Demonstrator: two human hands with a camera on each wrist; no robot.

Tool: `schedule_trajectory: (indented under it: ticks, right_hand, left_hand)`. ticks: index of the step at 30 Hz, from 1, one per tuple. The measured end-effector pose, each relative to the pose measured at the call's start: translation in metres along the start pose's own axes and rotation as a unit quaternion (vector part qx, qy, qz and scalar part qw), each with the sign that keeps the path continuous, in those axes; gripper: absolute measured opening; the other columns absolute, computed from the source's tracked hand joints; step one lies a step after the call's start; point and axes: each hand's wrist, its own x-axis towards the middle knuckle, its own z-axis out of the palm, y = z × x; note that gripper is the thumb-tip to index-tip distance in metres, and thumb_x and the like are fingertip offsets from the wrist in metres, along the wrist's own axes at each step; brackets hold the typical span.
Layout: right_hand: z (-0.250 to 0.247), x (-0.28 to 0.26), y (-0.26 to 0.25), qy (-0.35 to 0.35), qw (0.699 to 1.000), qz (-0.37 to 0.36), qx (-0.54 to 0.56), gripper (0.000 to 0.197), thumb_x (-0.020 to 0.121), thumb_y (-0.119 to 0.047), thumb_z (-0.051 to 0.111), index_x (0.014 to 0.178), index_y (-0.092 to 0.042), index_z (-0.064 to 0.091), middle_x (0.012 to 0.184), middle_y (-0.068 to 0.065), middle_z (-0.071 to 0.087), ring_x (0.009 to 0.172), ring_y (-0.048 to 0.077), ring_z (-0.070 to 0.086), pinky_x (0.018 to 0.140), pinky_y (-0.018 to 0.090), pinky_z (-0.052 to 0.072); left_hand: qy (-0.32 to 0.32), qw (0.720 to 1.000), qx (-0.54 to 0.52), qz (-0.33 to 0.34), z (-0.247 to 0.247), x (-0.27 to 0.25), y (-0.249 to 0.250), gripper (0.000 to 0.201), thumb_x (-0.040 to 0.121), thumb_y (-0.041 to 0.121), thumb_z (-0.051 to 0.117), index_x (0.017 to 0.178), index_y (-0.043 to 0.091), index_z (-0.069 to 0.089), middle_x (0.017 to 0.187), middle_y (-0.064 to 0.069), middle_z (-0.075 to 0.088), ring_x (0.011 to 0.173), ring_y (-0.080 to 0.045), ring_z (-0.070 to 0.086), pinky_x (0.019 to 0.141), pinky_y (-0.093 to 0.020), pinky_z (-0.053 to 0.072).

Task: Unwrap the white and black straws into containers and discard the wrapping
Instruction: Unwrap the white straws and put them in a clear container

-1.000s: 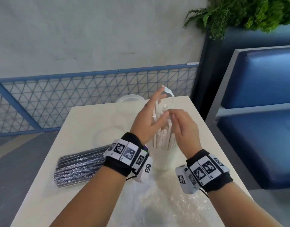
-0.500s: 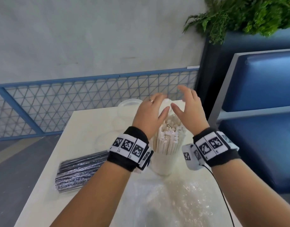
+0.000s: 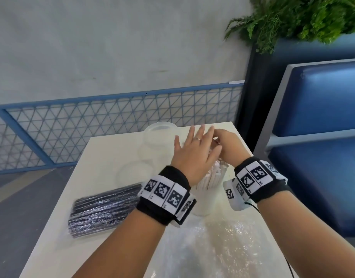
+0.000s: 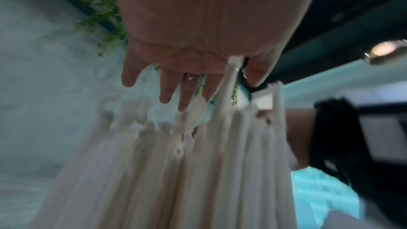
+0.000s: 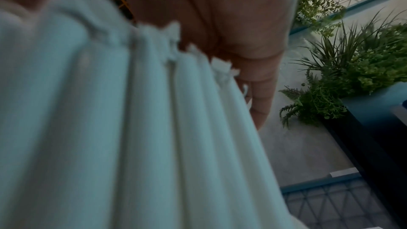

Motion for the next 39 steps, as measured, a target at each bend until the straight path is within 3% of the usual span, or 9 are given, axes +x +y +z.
schedule_trajectory:
  ticks: [3, 9, 15, 20, 25, 28, 31, 35, 39]
  right_hand:
    - [0.005, -0.007, -0.001, -0.020, 1.000, 0.009, 0.016, 0.026, 0.093, -0.006, 0.042, 0.109, -0.004, 0.062, 0.105, 0.015, 0.066, 0.099, 0.028, 0.059, 0.077, 0.020, 0.035]
    - [0.005, -0.022, 0.002, -0.005, 0.995, 0.014, 0.099, 0.030, 0.097, -0.018, 0.042, 0.114, -0.006, 0.063, 0.122, 0.005, 0.055, 0.109, 0.015, 0.052, 0.080, 0.004, 0.028]
    - [0.001, -0.023, 0.002, 0.042, 0.994, 0.024, 0.094, 0.008, 0.084, -0.012, 0.061, 0.080, -0.008, 0.067, 0.081, -0.003, 0.064, 0.079, 0.012, 0.054, 0.067, 0.002, 0.035]
    - [-0.004, -0.014, -0.005, 0.013, 0.996, 0.051, 0.071, 0.003, 0.077, -0.005, 0.063, 0.078, -0.008, 0.064, 0.080, -0.001, 0.063, 0.077, 0.013, 0.055, 0.062, 0.013, 0.038]
    - [0.001, -0.005, -0.017, 0.000, 0.999, 0.039, 0.022, 0.009, 0.075, -0.001, 0.063, 0.082, -0.007, 0.066, 0.082, 0.005, 0.061, 0.073, 0.016, 0.053, 0.062, 0.018, 0.041]
    - [0.004, -0.003, -0.017, -0.033, 0.998, 0.055, -0.023, 0.009, 0.077, -0.004, 0.063, 0.082, -0.008, 0.069, 0.088, 0.002, 0.049, 0.079, 0.019, 0.053, 0.071, 0.025, 0.041]
    - [0.003, -0.010, -0.014, -0.023, 1.000, 0.015, 0.006, 0.014, 0.076, -0.001, 0.064, 0.086, -0.010, 0.069, 0.084, 0.000, 0.049, 0.075, 0.014, 0.049, 0.060, 0.016, 0.032]
    - [0.004, -0.012, -0.012, -0.019, 0.999, 0.036, 0.015, 0.026, 0.075, -0.001, 0.065, 0.099, -0.012, 0.061, 0.090, 0.001, 0.048, 0.072, 0.011, 0.045, 0.064, 0.018, 0.036]
    - [0.006, -0.011, -0.011, -0.040, 0.999, 0.001, 0.018, 0.026, 0.073, -0.007, 0.071, 0.098, -0.015, 0.064, 0.094, -0.002, 0.045, 0.080, 0.012, 0.045, 0.075, 0.019, 0.034]
  left_hand:
    - [-0.040, 0.995, 0.092, -0.016, 0.028, 0.000, -0.012, 0.052, 0.100, 0.038, 0.012, 0.149, 0.024, 0.002, 0.159, -0.001, -0.003, 0.146, -0.021, -0.009, 0.115, -0.052, -0.002]
    - [-0.018, 0.999, 0.044, 0.003, 0.027, -0.002, -0.024, 0.052, 0.098, 0.045, 0.014, 0.147, 0.030, 0.013, 0.159, 0.005, -0.004, 0.145, -0.015, -0.014, 0.114, -0.053, -0.005]
    - [0.115, 0.992, -0.039, 0.031, 0.027, -0.003, -0.029, 0.030, 0.095, 0.032, 0.045, 0.119, 0.023, 0.060, 0.144, 0.006, 0.039, 0.139, -0.014, 0.028, 0.115, -0.049, 0.006]
    - [0.123, 0.984, 0.087, 0.093, 0.033, -0.003, -0.031, 0.037, 0.091, 0.037, 0.036, 0.094, 0.025, 0.071, 0.121, 0.002, 0.062, 0.128, -0.020, 0.049, 0.103, -0.064, 0.028]
    - [0.044, 0.999, -0.001, -0.015, 0.024, 0.003, -0.029, 0.032, 0.097, 0.029, 0.039, 0.101, 0.020, 0.069, 0.136, 0.007, 0.045, 0.121, -0.010, 0.045, 0.115, -0.053, 0.005]
    - [0.145, 0.988, -0.061, 0.009, 0.028, -0.002, -0.032, 0.021, 0.091, 0.026, 0.051, 0.098, 0.021, 0.071, 0.134, 0.005, 0.049, 0.120, -0.013, 0.047, 0.115, -0.052, 0.009]
    - [0.244, 0.966, -0.034, 0.075, 0.036, -0.009, -0.040, 0.027, 0.087, 0.033, 0.047, 0.092, 0.023, 0.072, 0.120, 0.003, 0.060, 0.121, -0.012, 0.042, 0.112, -0.056, 0.016]
    - [0.080, 0.996, -0.004, 0.033, 0.035, -0.011, -0.035, 0.052, 0.095, 0.050, 0.025, 0.105, 0.025, 0.069, 0.143, 0.002, 0.041, 0.144, -0.013, 0.009, 0.116, -0.051, 0.002]
    - [0.086, 0.992, -0.080, 0.046, 0.031, -0.012, -0.037, 0.056, 0.095, 0.050, 0.025, 0.094, 0.020, 0.073, 0.145, 0.005, 0.039, 0.143, -0.011, 0.013, 0.116, -0.053, 0.007]
